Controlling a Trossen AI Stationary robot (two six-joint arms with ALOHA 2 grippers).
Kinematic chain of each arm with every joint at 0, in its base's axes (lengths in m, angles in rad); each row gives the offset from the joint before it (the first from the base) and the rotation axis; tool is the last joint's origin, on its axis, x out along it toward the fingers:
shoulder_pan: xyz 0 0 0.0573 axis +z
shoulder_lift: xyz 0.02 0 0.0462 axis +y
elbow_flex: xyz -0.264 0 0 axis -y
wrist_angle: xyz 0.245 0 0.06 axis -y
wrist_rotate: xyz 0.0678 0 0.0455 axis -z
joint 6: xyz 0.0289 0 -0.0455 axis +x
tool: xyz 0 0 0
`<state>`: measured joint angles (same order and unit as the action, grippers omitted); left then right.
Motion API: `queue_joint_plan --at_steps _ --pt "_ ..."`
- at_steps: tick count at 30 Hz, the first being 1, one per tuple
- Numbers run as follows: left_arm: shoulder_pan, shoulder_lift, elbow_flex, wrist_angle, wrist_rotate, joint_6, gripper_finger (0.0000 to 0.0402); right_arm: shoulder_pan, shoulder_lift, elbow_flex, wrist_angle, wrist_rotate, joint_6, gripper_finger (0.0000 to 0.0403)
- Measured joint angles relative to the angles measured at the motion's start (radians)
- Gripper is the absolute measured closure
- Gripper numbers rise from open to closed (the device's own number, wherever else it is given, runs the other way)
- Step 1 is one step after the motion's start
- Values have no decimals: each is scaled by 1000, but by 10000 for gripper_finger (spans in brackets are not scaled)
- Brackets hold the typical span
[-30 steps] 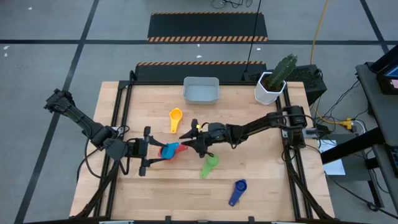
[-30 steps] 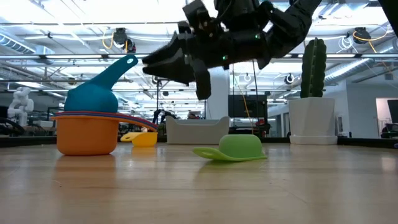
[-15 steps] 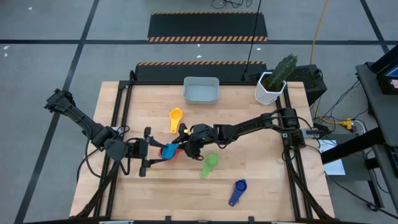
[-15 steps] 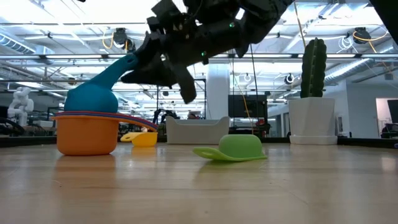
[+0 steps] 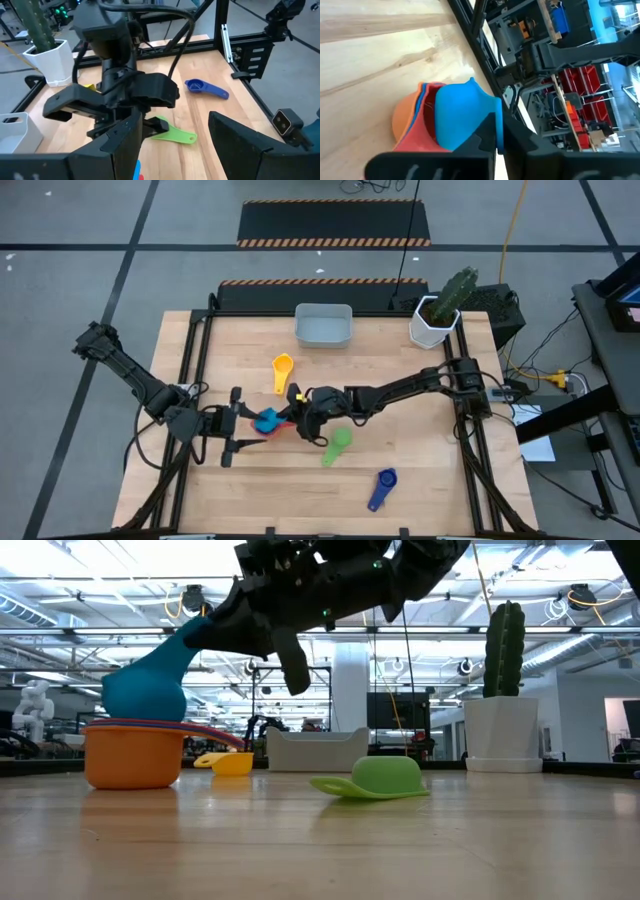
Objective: Nest measuring cups in basket
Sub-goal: Stack the light blue measuring cup into the red measuring cup
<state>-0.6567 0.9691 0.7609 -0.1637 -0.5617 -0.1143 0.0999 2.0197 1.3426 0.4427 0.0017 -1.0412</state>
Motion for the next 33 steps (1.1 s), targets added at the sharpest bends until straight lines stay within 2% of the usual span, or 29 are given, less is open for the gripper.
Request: queue_joint_plan --at_steps 9,13,17,23,33 --pt "0 0 0 4 0 6 170 17 -14 -1 24 7 -3 401" --pt "0 0 0 4 0 9 170 24 -18 -1 95 49 9 402" --pt "0 0 0 9 -7 14 170 15 2 0 150 -29 40 402" --pt "0 -1 0 21 -9 19 170 4 89 -3 212 -24 0 402" --pt "0 -1 0 23 -10 35 170 -1 107 -1 223 -27 -19 394"
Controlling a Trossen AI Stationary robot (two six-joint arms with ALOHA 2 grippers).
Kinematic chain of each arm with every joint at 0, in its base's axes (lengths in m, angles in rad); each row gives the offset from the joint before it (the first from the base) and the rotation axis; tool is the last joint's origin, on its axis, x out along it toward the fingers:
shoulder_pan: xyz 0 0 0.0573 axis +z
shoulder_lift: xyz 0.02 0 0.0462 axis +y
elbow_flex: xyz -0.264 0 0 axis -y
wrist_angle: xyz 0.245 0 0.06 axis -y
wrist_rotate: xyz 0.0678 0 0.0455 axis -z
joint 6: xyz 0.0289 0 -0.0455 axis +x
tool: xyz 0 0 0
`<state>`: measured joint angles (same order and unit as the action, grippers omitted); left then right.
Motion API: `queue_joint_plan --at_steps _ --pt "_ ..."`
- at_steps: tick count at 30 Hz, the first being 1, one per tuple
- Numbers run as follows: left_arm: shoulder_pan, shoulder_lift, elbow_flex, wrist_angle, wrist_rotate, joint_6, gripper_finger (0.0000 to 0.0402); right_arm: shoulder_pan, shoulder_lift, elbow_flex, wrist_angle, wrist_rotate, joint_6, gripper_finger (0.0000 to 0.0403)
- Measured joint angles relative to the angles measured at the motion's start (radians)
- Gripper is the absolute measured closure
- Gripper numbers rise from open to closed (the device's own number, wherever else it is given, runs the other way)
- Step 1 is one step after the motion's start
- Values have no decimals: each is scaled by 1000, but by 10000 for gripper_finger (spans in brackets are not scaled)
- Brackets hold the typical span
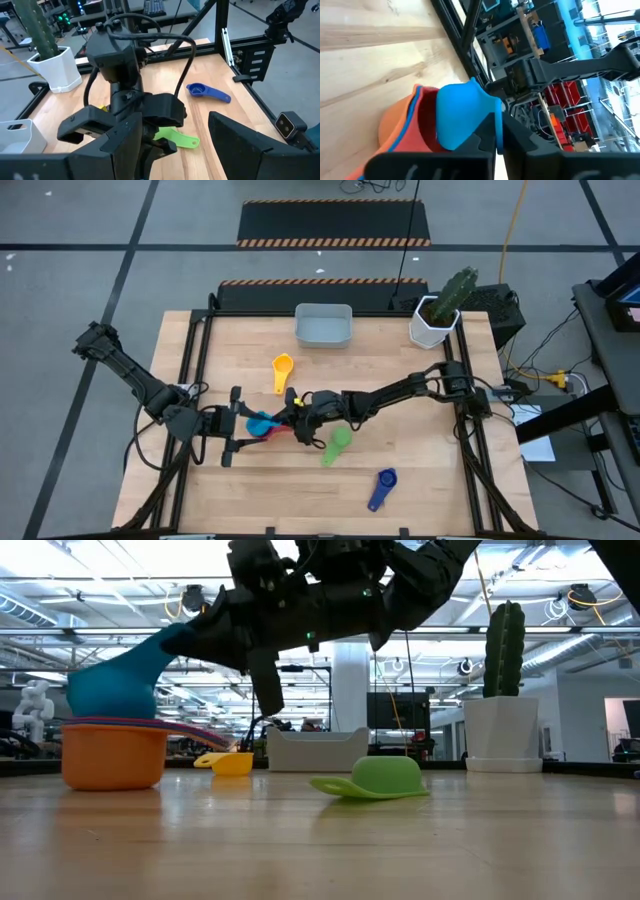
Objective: Nest measuring cups in basket
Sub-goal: Stack the light blue measuring cup into the red measuring cup
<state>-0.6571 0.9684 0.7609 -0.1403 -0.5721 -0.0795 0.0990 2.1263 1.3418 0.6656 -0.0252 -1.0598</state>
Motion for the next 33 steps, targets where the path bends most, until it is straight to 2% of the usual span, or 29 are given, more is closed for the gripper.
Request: queue_joint_plan --at_steps 9,22,33 --pt "-7 0 0 0 0 -1 170 0 -24 0 -135 -2 29 353" --pt "-8 0 -1 9 0 21 170 -7 -114 0 -350 -5 307 256" --pt "-3 0 -1 14 0 75 170 -7 -135 0 -461 -6 428 232"
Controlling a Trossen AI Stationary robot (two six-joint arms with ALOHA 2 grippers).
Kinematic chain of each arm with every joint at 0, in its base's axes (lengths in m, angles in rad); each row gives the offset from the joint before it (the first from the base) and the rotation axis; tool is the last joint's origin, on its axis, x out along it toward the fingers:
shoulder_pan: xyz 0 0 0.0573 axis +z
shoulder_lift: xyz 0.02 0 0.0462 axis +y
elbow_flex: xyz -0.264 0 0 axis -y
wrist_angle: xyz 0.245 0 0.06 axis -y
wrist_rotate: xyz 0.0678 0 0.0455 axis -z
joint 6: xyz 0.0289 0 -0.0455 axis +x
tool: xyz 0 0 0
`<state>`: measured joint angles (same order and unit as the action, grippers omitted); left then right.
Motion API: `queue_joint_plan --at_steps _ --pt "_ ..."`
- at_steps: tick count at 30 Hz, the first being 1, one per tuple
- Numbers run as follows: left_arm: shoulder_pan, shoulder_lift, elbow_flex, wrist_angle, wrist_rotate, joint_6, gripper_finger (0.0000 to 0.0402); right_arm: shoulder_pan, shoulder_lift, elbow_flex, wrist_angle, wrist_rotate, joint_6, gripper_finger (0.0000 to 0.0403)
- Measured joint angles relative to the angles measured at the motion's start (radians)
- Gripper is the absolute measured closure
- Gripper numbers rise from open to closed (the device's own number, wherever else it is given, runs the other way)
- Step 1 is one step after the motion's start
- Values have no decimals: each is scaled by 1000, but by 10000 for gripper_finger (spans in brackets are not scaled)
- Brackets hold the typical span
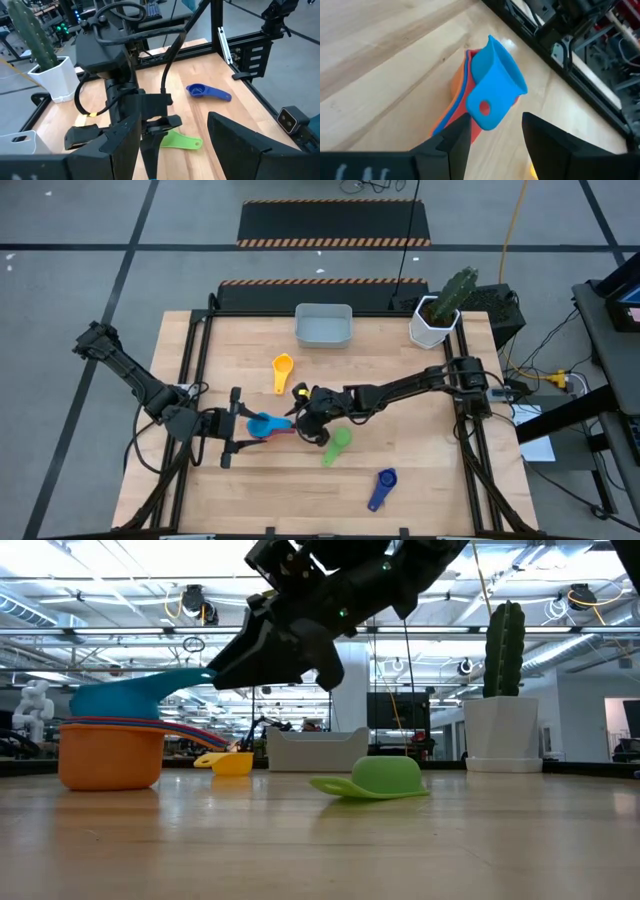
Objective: Nest measuring cups in basket
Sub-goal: Stack the light blue measuring cup into the red measuring cup, then stack the yellow measuring cup into the light blue measuring cup
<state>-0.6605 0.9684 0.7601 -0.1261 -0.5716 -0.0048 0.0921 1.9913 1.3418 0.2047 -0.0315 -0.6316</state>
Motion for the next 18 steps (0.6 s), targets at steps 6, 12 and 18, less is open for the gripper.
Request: queue_joint_plan --at_steps 6,12,18 --pt "0 0 0 -3 0 11 170 1 -41 -1 -109 0 83 231" --pt "0 -1 0 1 0 15 170 1 -134 0 -243 2 233 231" --pt "0 -1 0 25 -1 14 170 2 -159 0 -232 18 314 231"
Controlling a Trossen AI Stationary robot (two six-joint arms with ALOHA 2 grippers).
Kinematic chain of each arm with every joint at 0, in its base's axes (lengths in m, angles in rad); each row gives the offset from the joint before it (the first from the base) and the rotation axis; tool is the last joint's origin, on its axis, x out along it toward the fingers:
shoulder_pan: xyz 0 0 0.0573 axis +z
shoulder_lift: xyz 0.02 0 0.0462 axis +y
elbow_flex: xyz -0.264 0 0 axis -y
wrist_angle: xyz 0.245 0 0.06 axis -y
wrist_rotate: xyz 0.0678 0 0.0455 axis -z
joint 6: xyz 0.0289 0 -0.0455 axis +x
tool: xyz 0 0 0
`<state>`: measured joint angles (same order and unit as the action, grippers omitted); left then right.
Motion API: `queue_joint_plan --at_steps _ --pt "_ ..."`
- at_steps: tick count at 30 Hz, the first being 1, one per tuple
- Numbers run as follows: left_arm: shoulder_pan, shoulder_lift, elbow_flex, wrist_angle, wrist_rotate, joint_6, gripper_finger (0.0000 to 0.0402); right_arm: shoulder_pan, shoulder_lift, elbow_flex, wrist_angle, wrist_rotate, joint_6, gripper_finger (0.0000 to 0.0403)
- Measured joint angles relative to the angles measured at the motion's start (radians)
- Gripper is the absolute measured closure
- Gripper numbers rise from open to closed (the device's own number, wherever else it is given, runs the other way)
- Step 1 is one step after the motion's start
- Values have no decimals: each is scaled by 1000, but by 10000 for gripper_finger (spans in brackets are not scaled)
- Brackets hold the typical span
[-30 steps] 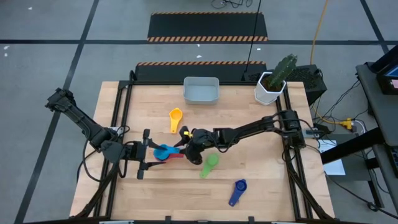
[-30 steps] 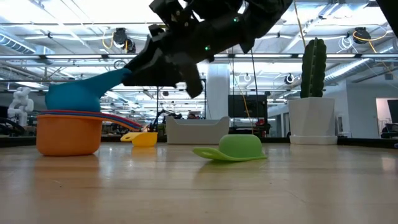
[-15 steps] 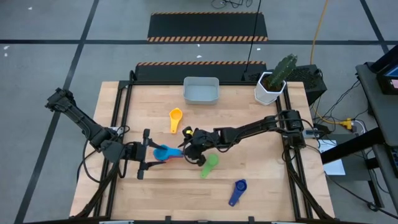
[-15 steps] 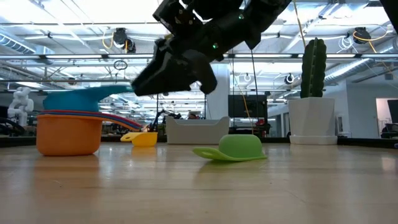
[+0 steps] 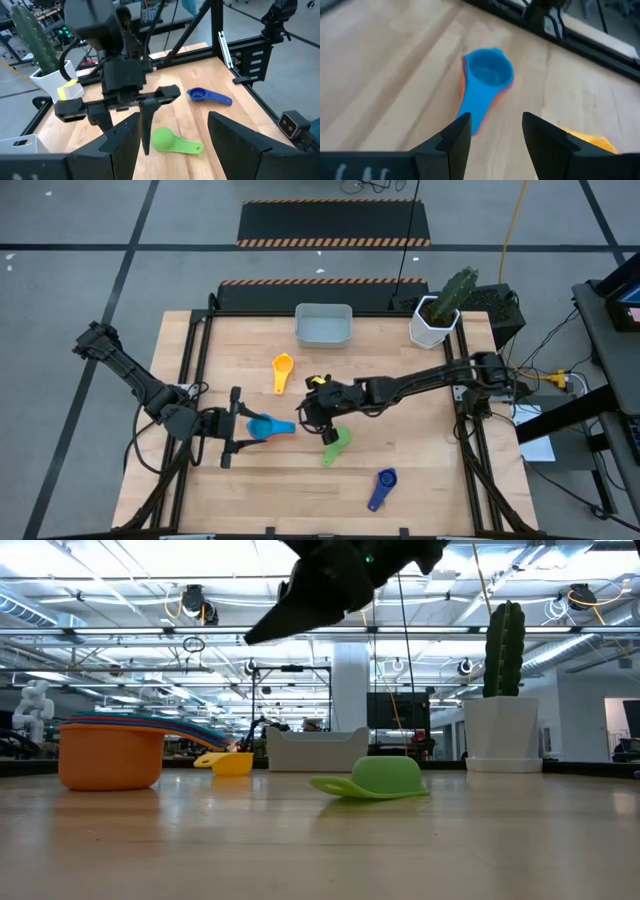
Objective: Nest measuring cups in basket
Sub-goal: Stack the yellow measuring cup into the light blue measuring cup
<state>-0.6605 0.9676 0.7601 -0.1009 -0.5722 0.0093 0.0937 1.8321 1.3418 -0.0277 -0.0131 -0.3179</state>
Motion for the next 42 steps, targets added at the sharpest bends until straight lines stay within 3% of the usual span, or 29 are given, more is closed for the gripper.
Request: queue_joint_plan --at_steps 9,13,17,22,27,34,42 --pt "38 0 0 -46 -5 -47 170 -9 0 0 -74 87 3 231" --pt "75 0 0 -105 -5 -95 169 -9 -33 0 -172 207 1 231" --pt "114 1 0 -114 -5 -117 170 -9 -84 0 -303 301 76 231" --pt "160 1 0 -115 3 -127 170 -9 -169 -1 -439 326 190 231" --pt "211 19 0 -116 4 -131 170 15 -250 -69 -441 326 257 231" --pt "303 96 0 -132 84 -115 170 35 -332 -200 -378 328 290 231" --pt "409 176 0 -155 128 -126 170 35 -354 -257 -343 378 365 231"
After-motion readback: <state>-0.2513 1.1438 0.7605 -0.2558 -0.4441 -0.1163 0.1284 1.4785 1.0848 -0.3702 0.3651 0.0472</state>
